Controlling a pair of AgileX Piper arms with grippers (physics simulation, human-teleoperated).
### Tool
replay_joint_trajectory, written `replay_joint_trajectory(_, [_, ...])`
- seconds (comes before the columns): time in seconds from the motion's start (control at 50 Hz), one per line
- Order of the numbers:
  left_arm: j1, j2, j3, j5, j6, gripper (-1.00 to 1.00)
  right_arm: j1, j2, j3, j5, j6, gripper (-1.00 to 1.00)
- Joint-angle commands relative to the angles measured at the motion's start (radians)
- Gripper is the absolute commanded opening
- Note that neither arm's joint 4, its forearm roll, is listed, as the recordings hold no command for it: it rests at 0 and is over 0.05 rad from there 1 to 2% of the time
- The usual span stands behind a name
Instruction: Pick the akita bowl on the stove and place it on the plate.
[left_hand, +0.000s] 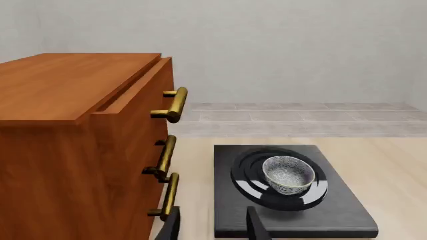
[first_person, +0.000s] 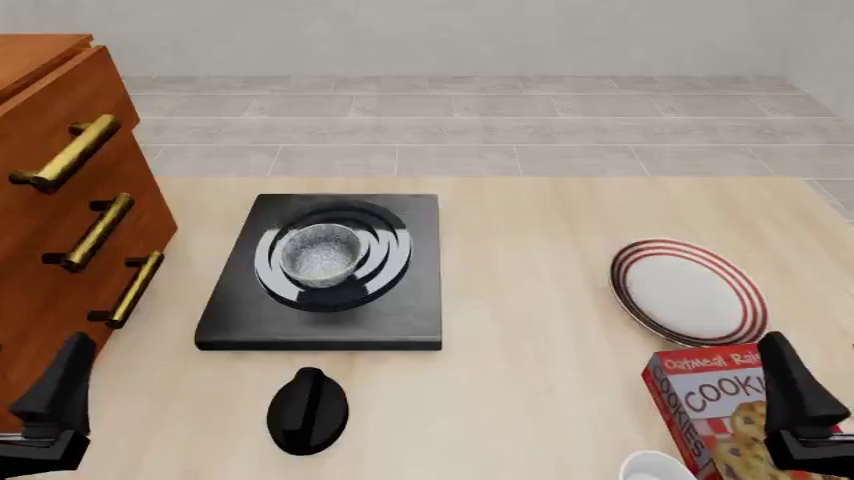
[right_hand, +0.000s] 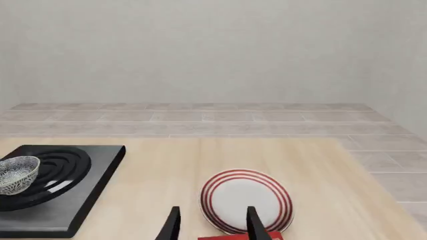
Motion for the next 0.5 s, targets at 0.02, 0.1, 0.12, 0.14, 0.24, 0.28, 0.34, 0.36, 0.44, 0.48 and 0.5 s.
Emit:
replay_joint_trajectory(0.02, [0.0,0.0,0.0,0.0,0.0,1.0,0.0,0.004,-0.005,-0.001,-0.005,1.0])
replay_joint_trajectory(0.1, [0.0,0.0,0.0,0.0,0.0,1.0,0.005,0.007,-0.006,0.0,-0.012,1.0])
replay_joint_trajectory(0.12, [0.0,0.0,0.0,0.0,0.0,1.0,0.005,0.007,-0.006,0.0,-0.012,1.0])
replay_joint_trajectory(0.14, [0.0,0.0,0.0,0.0,0.0,1.0,0.006,0.014,-0.006,-0.003,-0.015,1.0])
replay_joint_trajectory(0.24, [0.0,0.0,0.0,0.0,0.0,1.0,0.022,0.044,-0.012,-0.011,-0.037,1.0])
replay_joint_trajectory(0.28, [0.0,0.0,0.0,0.0,0.0,1.0,0.021,0.054,-0.026,-0.013,-0.03,1.0])
replay_joint_trajectory(0.34, [0.0,0.0,0.0,0.0,0.0,1.0,0.03,0.091,-0.046,-0.034,-0.03,1.0])
replay_joint_trajectory(0.36, [0.0,0.0,0.0,0.0,0.0,1.0,0.033,0.107,-0.054,-0.042,-0.033,1.0])
replay_joint_trajectory(0.44, [0.0,0.0,0.0,0.0,0.0,1.0,0.056,0.197,-0.084,-0.084,-0.05,1.0])
replay_joint_trajectory(0.48, [0.0,0.0,0.0,0.0,0.0,1.0,0.062,0.211,-0.103,-0.084,-0.035,1.0])
replay_joint_trajectory(0.5, [0.0,0.0,0.0,0.0,0.0,1.0,0.081,0.26,-0.115,-0.106,-0.052,1.0])
